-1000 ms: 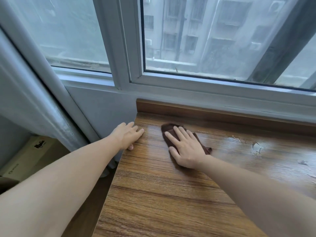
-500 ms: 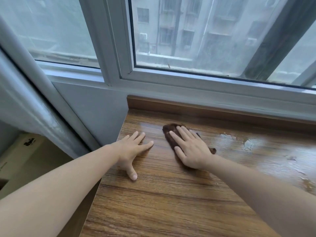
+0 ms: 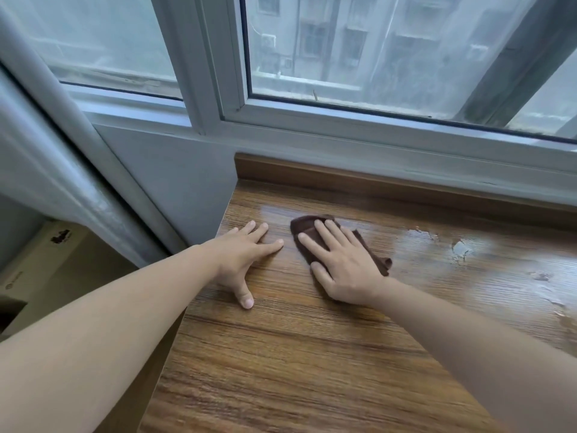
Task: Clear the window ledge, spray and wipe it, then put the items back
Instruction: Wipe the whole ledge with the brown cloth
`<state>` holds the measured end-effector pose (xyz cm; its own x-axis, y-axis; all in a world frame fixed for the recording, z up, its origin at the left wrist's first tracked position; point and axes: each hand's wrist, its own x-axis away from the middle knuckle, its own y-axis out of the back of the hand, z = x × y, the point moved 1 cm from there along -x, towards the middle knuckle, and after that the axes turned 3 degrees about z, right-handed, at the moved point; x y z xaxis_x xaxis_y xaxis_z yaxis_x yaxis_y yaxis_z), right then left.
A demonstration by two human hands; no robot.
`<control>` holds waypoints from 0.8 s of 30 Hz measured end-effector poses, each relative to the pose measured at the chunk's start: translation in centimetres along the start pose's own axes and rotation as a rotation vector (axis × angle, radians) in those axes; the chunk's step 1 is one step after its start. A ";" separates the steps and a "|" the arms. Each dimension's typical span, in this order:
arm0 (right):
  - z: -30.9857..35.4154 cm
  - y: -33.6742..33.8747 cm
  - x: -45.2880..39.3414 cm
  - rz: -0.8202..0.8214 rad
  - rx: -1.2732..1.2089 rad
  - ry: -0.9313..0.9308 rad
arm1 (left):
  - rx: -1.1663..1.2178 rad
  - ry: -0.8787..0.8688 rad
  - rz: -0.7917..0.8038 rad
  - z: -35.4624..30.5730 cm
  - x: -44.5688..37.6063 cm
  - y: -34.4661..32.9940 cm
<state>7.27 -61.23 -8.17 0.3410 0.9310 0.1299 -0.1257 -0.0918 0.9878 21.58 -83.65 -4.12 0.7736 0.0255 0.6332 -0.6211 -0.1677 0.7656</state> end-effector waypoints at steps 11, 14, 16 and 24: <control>-5.3 0.8 -4.8 -0.029 0.059 -0.199 | 0.007 -0.013 -0.013 0.4 -0.2 -0.2; -5.5 0.6 -6.1 -0.024 0.088 -0.202 | 0.006 -0.010 -0.011 0.7 -0.1 -0.2; -5.2 0.5 -5.6 -0.037 0.076 -0.191 | -0.004 -0.015 -0.011 0.6 -0.1 -0.3; 0.6 -0.2 2.7 0.028 0.005 0.008 | -0.020 0.000 0.001 0.4 -0.4 -0.4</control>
<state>8.77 -58.91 -8.02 0.3297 0.9310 0.1566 -0.1299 -0.1195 0.9843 21.59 -84.00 -4.73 0.7728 0.0253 0.6341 -0.6245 -0.1477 0.7669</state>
